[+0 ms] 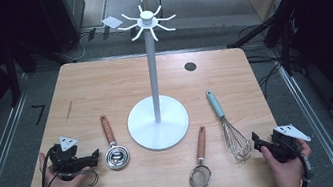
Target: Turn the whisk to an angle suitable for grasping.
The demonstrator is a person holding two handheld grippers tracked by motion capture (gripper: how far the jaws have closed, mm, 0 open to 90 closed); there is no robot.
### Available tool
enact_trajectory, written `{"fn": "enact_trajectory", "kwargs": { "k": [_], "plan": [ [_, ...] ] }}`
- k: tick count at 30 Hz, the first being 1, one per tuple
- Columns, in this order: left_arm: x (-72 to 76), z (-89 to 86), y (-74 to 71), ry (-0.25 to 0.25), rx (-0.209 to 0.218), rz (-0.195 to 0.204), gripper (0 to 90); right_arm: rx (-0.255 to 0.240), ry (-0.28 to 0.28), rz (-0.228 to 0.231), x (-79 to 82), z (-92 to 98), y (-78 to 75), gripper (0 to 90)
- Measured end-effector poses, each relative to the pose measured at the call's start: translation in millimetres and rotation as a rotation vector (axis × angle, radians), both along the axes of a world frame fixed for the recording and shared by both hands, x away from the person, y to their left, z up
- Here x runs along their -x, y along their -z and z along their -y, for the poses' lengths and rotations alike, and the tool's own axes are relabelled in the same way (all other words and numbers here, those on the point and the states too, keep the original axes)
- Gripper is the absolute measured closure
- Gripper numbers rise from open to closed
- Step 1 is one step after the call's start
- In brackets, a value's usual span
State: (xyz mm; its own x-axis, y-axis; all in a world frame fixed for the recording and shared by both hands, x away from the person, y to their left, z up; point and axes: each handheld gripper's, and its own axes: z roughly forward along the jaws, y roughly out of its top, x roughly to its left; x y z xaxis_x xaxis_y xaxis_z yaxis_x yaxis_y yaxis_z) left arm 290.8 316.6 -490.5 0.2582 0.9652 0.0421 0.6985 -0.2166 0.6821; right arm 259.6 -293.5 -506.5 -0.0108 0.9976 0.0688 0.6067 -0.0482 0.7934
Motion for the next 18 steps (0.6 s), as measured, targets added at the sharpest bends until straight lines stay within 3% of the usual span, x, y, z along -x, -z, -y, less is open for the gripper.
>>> {"fn": "enact_trajectory", "kwargs": {
  "k": [3, 4, 5, 8, 9, 10, 11, 12, 13, 15, 16, 18],
  "plan": [
    [3.9, -1.7, -0.3, 0.026, -0.009, 0.004, 0.0, -0.009, -0.003, 0.017, 0.0, 0.5, -4.0, 23.2],
    [6.2, -0.9, -1.2, 0.035, -0.041, 0.026, 0.0, -0.009, -0.003, 0.017, 0.0, 0.5, -4.0, 23.2],
    [9.4, -0.3, -3.0, 0.002, -0.083, 0.082, 0.0, 0.005, -0.004, 0.039, 1.4, -1.5, -8.8, 23.3],
    [11.8, -1.8, -4.3, 0.004, -0.08, 0.11, 0.0, 0.017, -0.017, 0.052, 2.4, -2.9, -13.5, 24.7],
    [14.2, -3.2, -5.3, 0.024, -0.076, 0.135, 0.0, 0.019, -0.023, 0.055, 2.4, -3.4, -14.9, 26.0],
    [17.9, -6.6, -7.0, 0.04, -0.04, 0.165, 0.0, 0.014, -0.036, 0.055, 0.6, -6.0, -18.5, 26.3],
    [17.9, -6.6, -7.0, 0.04, -0.04, 0.165, 0.0, 0.014, -0.036, 0.055, 0.6, -6.0, -18.5, 26.3],
    [20.1, -10.1, -9.0, 0.033, -0.006, 0.195, 0.0, 0.009, -0.063, 0.054, -2.3, -9.2, -22.0, 26.7],
    [20.1, -10.1, -9.0, 0.033, -0.006, 0.195, 0.0, 0.009, -0.063, 0.054, -2.3, -9.2, -22.0, 26.7],
    [20.8, -14.8, -10.4, 0.025, 0.041, 0.208, 0.0, 0.035, -0.076, 0.053, -4.7, -14.4, -26.4, 28.7],
    [20.5, -16.7, -10.2, -0.015, 0.045, 0.215, 0.0, 0.086, -0.097, 0.076, -8.0, -19.8, -31.0, 36.0],
    [20.6, -17.2, -10.2, -0.043, 0.036, 0.219, 0.0, 0.09, -0.109, 0.089, -9.4, -21.4, -32.2, 37.1]
  ]
}}
